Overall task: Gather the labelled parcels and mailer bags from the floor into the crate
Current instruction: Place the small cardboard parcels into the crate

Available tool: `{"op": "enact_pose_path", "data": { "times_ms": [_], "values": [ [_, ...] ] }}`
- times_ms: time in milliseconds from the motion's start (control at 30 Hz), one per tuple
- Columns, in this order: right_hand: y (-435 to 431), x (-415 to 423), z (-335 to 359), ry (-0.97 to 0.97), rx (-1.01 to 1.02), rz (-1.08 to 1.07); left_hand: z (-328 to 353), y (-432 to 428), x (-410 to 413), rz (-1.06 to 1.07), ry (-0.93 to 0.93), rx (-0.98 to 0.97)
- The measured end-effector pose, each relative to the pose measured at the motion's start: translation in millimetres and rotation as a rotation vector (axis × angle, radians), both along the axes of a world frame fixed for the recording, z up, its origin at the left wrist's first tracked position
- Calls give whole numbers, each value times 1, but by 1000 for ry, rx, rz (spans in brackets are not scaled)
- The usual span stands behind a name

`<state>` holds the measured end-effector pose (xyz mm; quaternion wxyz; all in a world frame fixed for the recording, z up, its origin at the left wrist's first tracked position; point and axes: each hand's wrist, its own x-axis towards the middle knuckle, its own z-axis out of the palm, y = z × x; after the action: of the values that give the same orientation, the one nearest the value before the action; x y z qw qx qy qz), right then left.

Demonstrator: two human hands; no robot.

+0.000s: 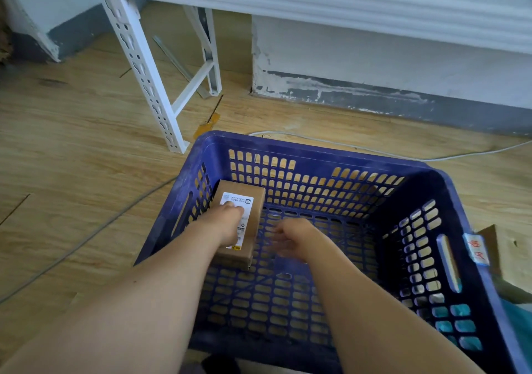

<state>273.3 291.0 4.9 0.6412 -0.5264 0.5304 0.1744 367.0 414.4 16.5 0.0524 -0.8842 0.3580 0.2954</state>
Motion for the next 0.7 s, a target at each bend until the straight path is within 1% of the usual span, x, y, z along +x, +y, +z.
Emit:
{"op": "enact_pose_path", "data": {
  "times_ms": [167,267,367,500,600,700],
  "values": [
    [-19,-33,42,-33,-89,-34,37,-14,-14,-11,-16,-61],
    [-29,-52,62,-62,-140,-51,59,-29,-27,-55,-56,-149],
    [-38,-73,86,-101,-191,-34,72,-51,-46,-64,-14,-246],
    [-53,-106,116,-153,-230,-55,88,-85,-79,-112,-41,-352],
    [-69,-129,125,-174,-289,-94,100,-110,-107,-178,-61,-412],
    [-86,-156,128,-243,-352,-149,109,-133,-135,-242,-68,-459]
  ]
}}
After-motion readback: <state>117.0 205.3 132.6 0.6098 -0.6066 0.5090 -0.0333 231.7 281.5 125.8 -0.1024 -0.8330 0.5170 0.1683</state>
